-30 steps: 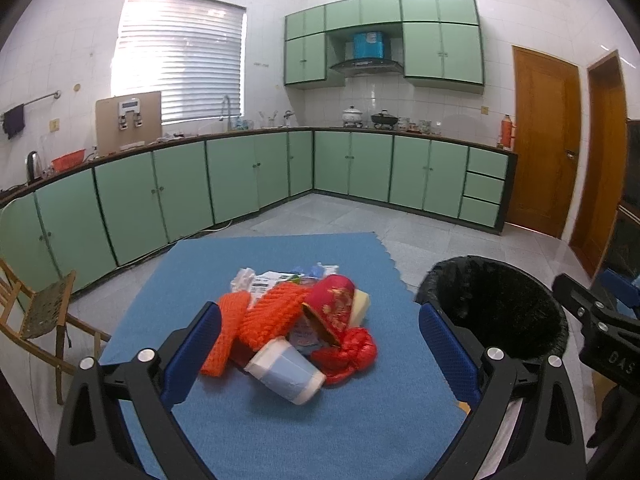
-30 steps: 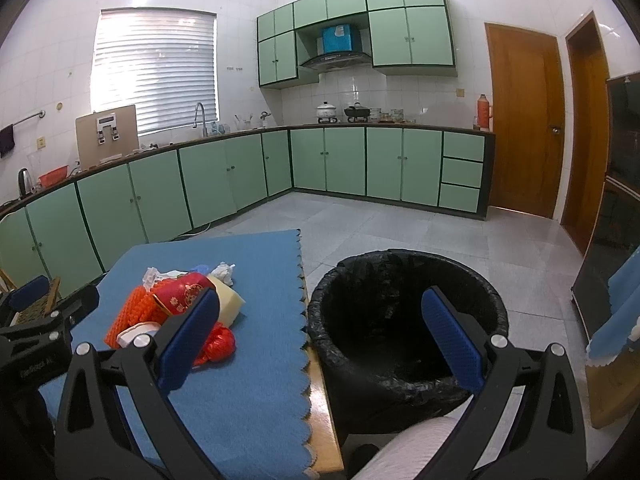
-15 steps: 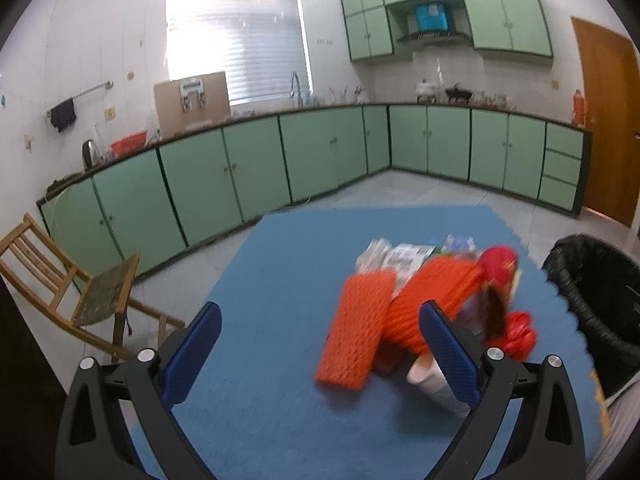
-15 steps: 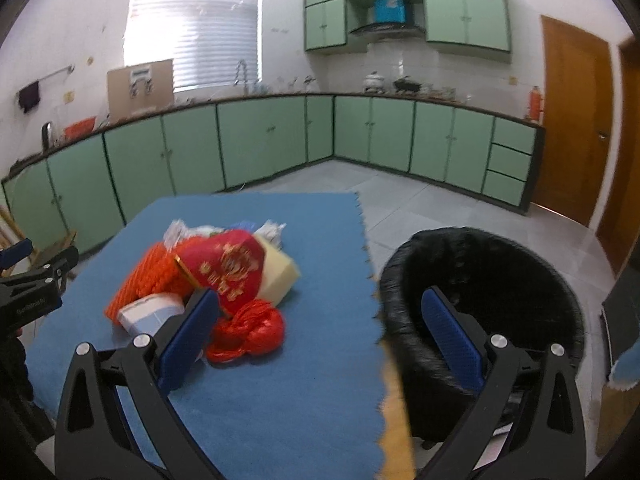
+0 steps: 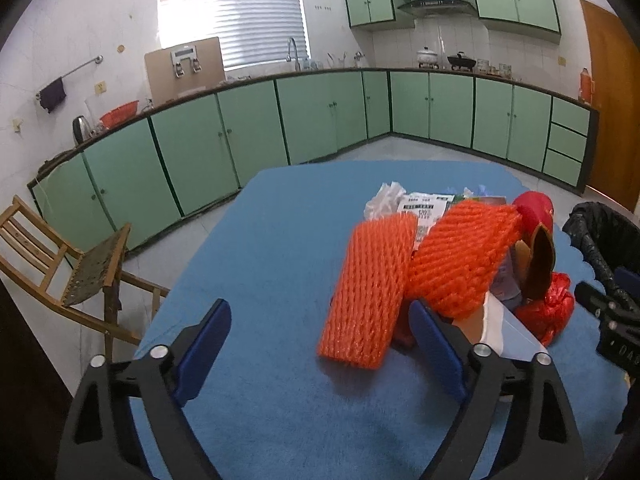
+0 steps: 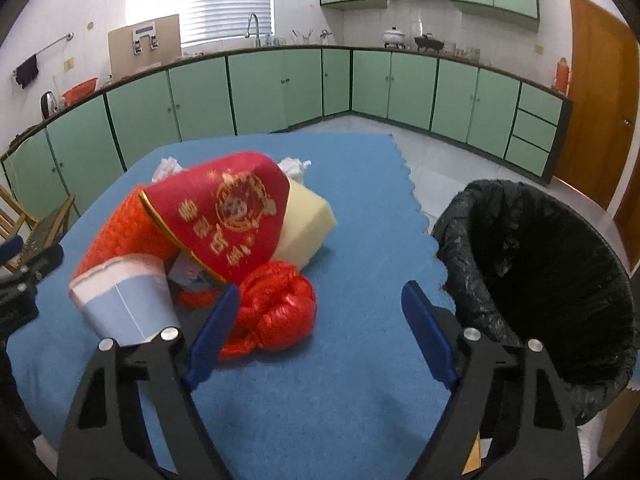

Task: Collect trash
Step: 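Grasp the orange foam net with left tool while right tool grasps red packet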

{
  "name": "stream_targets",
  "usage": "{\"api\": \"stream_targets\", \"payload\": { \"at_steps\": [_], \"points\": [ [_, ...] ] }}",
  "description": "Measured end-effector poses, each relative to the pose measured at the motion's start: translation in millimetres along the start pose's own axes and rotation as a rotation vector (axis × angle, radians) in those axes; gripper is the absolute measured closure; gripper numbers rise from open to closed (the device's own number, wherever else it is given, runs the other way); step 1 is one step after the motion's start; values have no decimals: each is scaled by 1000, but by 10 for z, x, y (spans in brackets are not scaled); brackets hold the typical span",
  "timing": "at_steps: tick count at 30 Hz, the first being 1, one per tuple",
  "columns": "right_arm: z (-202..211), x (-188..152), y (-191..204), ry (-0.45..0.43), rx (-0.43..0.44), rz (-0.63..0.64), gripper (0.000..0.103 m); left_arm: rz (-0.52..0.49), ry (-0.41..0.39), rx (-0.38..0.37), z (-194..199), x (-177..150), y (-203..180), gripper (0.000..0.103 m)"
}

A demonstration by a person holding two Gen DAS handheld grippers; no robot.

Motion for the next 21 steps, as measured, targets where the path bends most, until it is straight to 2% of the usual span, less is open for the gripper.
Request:
{"api": "stream_targets", "payload": {
  "at_steps": [9, 14, 21],
  "points": [
    [27, 313, 268, -38, 61, 35, 22, 3, 10, -17, -143, 73, 20, 17],
    [33, 234, 445, -39, 66, 93, 22, -6, 37, -52, -258, 26, -42, 17],
    [105, 211, 481, -50, 73, 108, 21, -6, 76, -77, -465, -31, -33, 17]
  ]
}}
Point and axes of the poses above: each gripper's, at about its wrist camera, not at the fingertips, and z roughly against the way its jaws point, y to its left, x to its top, the point moved 9 cm from there along -z, roughly the way its jaws point, and after that the axes turned 13 degrees about -x, right-handed, at the moved point
